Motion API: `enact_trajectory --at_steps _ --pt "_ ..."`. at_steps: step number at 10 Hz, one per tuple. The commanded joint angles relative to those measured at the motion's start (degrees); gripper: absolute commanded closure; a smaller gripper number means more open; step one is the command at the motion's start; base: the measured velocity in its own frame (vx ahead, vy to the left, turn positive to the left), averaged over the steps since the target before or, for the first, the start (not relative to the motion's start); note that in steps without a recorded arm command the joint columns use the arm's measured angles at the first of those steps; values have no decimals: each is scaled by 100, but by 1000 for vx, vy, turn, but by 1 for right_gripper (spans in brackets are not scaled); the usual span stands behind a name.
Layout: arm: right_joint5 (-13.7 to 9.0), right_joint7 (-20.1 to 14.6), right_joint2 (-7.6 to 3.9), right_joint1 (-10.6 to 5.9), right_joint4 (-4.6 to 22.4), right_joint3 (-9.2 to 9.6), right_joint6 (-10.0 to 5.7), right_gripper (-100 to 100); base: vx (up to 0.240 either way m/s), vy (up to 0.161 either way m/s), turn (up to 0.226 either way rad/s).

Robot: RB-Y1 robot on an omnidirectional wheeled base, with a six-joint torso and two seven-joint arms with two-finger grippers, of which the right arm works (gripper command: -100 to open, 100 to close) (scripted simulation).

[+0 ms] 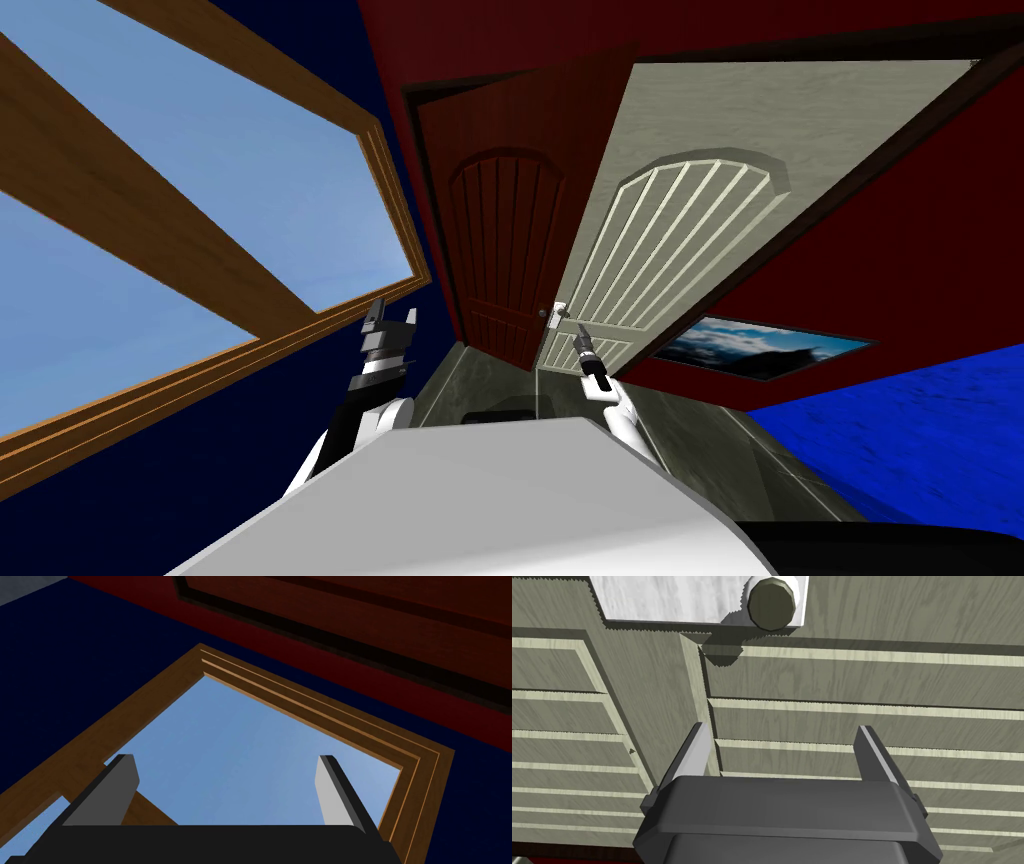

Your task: Pull the door open

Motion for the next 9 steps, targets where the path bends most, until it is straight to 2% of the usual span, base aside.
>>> enact_trajectory --at_steps 1,3,5,7,9 --pt "-21 40 -73 28 144 -162 -25 -100 13 -114 -139" --pt "-49 87 -151 64 244 -342 -26 -100 118 -165 -91" --pt "-55 117 -148 35 287 -384 -41 -100 164 -90 -6" --pt "-44 139 -65 -62 290 -306 -71 -100 197 -6 92" --pt "-25 146 42 -168 264 -174 -101 -100 188 57 133"
